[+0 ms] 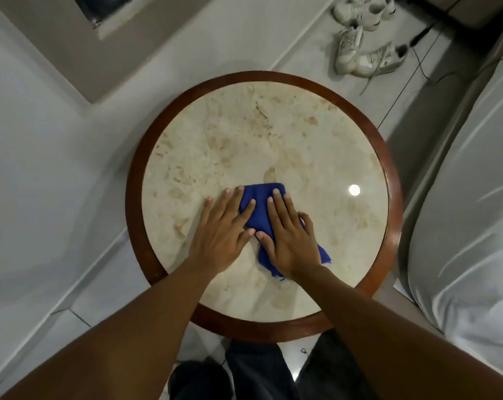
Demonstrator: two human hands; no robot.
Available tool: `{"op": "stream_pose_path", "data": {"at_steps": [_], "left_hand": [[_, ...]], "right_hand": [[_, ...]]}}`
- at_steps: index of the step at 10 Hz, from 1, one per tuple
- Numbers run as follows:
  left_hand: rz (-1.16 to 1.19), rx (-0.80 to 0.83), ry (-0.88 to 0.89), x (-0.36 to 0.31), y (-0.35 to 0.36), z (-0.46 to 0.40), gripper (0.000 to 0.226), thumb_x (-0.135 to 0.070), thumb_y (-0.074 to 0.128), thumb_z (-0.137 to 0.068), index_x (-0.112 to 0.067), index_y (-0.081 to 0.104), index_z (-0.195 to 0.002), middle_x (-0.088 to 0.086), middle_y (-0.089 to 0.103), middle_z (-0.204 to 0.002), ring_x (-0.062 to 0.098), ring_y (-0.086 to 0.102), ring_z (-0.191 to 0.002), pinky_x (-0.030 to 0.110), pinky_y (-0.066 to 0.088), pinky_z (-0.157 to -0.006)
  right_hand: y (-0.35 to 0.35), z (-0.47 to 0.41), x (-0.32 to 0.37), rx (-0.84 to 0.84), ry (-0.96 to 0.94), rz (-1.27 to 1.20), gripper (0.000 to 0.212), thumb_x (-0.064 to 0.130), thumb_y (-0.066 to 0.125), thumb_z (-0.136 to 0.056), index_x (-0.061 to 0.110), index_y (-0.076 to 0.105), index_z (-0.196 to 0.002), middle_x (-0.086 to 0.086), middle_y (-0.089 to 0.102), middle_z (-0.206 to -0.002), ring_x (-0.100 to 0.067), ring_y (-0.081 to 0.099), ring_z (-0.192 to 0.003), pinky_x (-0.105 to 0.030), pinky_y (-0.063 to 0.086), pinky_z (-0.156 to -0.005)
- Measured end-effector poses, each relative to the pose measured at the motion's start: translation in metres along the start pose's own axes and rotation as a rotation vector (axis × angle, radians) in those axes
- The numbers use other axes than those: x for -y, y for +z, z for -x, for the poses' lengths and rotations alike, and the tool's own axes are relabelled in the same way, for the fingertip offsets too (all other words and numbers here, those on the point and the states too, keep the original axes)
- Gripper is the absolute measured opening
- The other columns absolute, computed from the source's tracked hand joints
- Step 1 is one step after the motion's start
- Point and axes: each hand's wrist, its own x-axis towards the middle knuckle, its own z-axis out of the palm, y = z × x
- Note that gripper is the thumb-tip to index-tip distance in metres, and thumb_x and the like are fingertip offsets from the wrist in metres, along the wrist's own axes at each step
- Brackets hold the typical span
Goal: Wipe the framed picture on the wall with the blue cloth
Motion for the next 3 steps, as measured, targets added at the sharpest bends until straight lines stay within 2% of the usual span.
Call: {"op": "stream_pose_path", "data": {"at_steps": [1, 2, 3], "left_hand": [[-0.033, 0.105, -0.020, 0.001, -0.010, -0.002, 0.066, -0.054, 0.020, -0.098, -0.023, 0.023, -0.157, 0.011, 0.019, -0.166, 0.033, 0.019, -0.151, 0.059, 0.018, -0.118], [-0.066, 0.212, -0.023, 0.001, -0.054, -0.008, 0.070, -0.056, 0.013, -0.095, -0.024, 0.024, -0.156, 0.010, 0.019, -0.166, 0.033, 0.016, -0.152, 0.058, 0.014, -0.119], [-0.054, 0.244, -0.015, -0.001, -0.099, -0.005, 0.065, -0.054, 0.017, -0.101, -0.024, 0.012, -0.158, 0.010, 0.007, -0.167, 0.029, 0.003, -0.154, 0.055, 0.007, -0.121]], "right_hand": [[-0.012, -0.004, 0.003, 0.092, 0.011, -0.005, 0.077, 0.062, 0.010, -0.099, 0.011, 0.008, -0.157, -0.005, -0.003, -0.166, -0.021, -0.006, -0.152, -0.038, 0.016, -0.115], [-0.057, -0.020, 0.006, 0.290, 0.002, -0.031, 0.078, 0.064, 0.005, -0.097, 0.015, 0.001, -0.158, -0.002, -0.011, -0.165, -0.019, -0.010, -0.151, -0.041, 0.015, -0.118], [-0.101, -0.025, 0.010, 0.376, 0.003, -0.101, 0.072, 0.060, 0.009, -0.100, 0.018, 0.002, -0.158, -0.001, -0.007, -0.166, -0.017, -0.007, -0.151, -0.042, 0.011, -0.119]]}}
